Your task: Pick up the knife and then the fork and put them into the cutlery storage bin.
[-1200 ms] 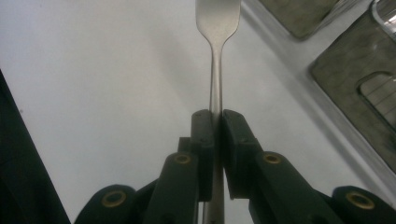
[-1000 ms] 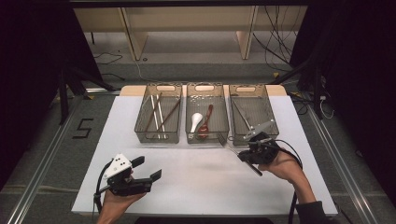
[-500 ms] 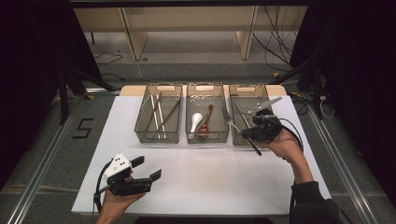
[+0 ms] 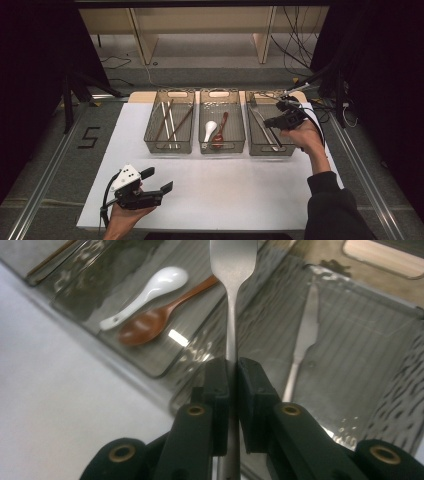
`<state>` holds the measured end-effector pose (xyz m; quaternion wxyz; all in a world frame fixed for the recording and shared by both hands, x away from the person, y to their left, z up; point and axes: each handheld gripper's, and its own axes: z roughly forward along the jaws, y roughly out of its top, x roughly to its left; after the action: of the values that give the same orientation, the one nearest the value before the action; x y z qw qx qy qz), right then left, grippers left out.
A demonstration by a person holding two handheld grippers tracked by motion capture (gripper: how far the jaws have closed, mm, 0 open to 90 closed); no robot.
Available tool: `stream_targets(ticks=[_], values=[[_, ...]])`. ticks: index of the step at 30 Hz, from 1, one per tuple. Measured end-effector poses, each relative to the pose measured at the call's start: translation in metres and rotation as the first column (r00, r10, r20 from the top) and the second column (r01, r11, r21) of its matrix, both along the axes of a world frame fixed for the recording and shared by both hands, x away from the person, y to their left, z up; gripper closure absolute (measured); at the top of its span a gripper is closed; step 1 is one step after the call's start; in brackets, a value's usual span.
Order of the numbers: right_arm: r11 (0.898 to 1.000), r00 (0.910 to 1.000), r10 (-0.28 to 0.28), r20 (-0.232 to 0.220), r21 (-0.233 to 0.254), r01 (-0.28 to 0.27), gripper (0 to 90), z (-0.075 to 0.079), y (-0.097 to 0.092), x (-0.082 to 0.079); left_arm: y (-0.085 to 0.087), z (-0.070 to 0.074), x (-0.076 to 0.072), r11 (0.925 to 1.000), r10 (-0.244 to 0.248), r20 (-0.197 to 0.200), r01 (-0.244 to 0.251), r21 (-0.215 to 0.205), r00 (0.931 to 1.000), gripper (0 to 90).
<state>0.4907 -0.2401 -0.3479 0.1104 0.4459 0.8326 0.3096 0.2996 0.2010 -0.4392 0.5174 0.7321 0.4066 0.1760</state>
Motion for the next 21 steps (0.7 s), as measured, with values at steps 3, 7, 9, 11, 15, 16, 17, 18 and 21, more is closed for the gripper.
stream_targets(ticks=[3, 7, 9, 11, 15, 16, 17, 18, 21], values=[[0.999, 0.9993, -0.035, 0.009, 0.002, 0.035, 84.3, 0.000, -0.001, 0.007, 0.000, 0.000, 0.000, 1.0000, 0.000, 0.000, 0.000, -0.003, 1.0000, 16.1], [0.997, 0.9974, -0.071, 0.014, -0.005, 0.071, 84.3, -0.003, -0.002, 0.016, 0.000, 0.000, 0.000, 1.0000, 0.000, 0.000, 0.000, -0.003, 1.0000, 16.1], [0.996, 0.9964, -0.083, 0.015, -0.012, 0.084, 84.3, -0.006, -0.003, 0.019, 0.000, 0.000, 0.000, 1.0000, -0.001, 0.000, 0.001, -0.002, 1.0000, 16.1], [0.995, 0.9949, -0.101, 0.006, -0.023, 0.101, 84.2, -0.009, -0.004, 0.022, 0.000, 0.000, 0.000, 1.0000, 0.000, 0.000, 0.000, -0.003, 1.0000, 16.1], [0.992, 0.9922, -0.124, 0.013, -0.037, 0.124, 84.2, -0.013, -0.007, 0.028, 0.000, 0.000, 0.000, 1.0000, 0.000, 0.000, 0.000, -0.005, 1.0000, 16.1], [0.991, 0.9916, -0.129, 0.011, -0.038, 0.129, 84.2, -0.014, -0.007, 0.029, 0.000, 0.000, 0.000, 1.0000, 0.000, -0.001, 0.000, -0.005, 1.0000, 16.1], [0.990, 0.9911, -0.133, 0.011, -0.041, 0.133, 84.2, -0.014, -0.008, 0.030, 0.000, 0.000, 0.000, 1.0000, -0.001, -0.001, 0.001, -0.005, 1.0000, 16.1], [0.990, 0.9907, -0.136, 0.013, -0.046, 0.136, 84.2, -0.015, -0.008, 0.030, 0.000, 0.000, 0.000, 1.0000, -0.001, -0.001, 0.001, -0.005, 1.0000, 16.1], [0.989, 0.9901, -0.140, 0.011, -0.050, 0.140, 84.2, -0.018, -0.008, 0.031, 0.000, 0.000, 0.000, 1.0000, -0.001, -0.001, 0.001, -0.006, 1.0000, 16.1]])
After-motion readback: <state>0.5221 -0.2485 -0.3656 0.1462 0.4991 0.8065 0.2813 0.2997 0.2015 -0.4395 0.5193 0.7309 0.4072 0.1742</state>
